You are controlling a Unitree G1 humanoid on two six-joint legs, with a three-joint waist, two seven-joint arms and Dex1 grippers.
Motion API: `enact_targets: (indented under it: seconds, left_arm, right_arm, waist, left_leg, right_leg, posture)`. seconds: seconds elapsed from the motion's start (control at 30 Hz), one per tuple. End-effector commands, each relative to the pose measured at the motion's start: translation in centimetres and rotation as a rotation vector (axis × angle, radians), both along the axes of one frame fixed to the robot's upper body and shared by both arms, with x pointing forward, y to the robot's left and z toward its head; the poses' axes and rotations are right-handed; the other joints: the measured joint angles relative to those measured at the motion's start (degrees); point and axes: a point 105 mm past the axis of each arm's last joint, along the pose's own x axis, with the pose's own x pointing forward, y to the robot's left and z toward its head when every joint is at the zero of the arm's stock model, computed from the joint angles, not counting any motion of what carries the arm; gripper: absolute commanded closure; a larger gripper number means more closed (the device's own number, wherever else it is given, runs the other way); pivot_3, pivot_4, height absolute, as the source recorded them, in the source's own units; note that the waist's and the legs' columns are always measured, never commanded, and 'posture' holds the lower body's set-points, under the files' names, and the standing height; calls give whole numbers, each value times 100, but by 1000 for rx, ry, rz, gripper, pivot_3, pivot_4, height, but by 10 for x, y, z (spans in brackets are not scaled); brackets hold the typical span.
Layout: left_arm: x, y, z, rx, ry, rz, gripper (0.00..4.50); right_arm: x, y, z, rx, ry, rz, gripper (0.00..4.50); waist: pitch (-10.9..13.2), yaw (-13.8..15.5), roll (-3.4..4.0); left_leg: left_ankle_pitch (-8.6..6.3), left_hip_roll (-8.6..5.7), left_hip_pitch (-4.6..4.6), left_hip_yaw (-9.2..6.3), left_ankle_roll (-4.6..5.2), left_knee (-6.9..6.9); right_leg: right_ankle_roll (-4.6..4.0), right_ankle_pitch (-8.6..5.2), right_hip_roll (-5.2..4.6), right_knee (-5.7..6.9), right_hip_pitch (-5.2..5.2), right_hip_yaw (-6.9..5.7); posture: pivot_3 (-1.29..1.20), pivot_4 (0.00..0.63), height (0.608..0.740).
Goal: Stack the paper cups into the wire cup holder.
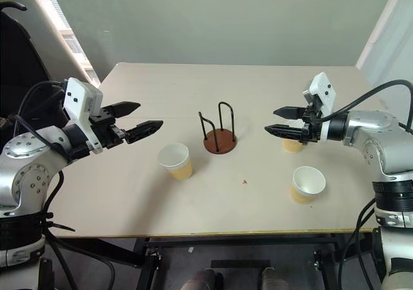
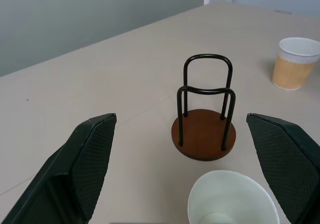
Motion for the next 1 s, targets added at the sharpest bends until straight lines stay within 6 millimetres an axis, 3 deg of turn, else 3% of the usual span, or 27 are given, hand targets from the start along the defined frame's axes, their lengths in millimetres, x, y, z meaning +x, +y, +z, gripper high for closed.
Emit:
enact_targets:
  seconds: [0.03, 0.17, 0.33, 0.5, 0.77, 1.0]
  left_arm:
    - [-2, 8, 14, 4, -48, 31, 0]
    - [4, 2, 8, -10, -44, 35, 0]
    - [6, -24, 8, -68, -37, -24, 0]
    - [4, -59, -12, -58, 96, -155, 0]
    - [30, -75, -16, -60, 137, -145, 0]
    - [40, -96, -25, -49, 176, -187, 0]
  right_arm:
    - [-6, -2, 20, 8, -72, 1, 1527]
    - [-5, -5, 17, 10, -76, -32, 1527]
    - [-7, -7, 25, 0, -84, -53, 1527]
    - [-18, -12, 33, -9, -85, -70, 1527]
    - [-28, -27, 31, -21, -63, -170, 1527]
    - [-30, -31, 35, -37, -81, -190, 1527]
  waist:
    - [0, 1, 0]
    - [0, 1, 0]
    - [0, 13, -1]
    - [0, 19, -1]
    - [2, 29, -4]
    - [2, 29, -5]
  left_leg:
    - [0, 0, 0, 0, 0, -1]
    - [-1, 0, 1, -1, -2, -1]
    - [-1, -1, 0, -1, -2, 3]
    - [4, -1, 1, 0, -10, 0]
    - [5, -2, 6, 1, -9, 3]
    - [10, -3, 5, 3, 0, 5]
  right_leg:
    - [0, 0, 0, 0, 0, -1]
    - [-2, -1, 0, 1, 0, -1]
    - [-2, 0, -2, 1, 3, -1]
    - [-1, 0, -2, 2, 3, -3]
    - [4, 2, -2, 2, 11, -2]
    - [16, 5, -2, 0, 12, 1]
  posture:
    - [0, 150, 740]
    - [0, 150, 740]
    - [0, 150, 740]
    - [0, 150, 740]
    - [0, 150, 740]
    - [0, 150, 740]
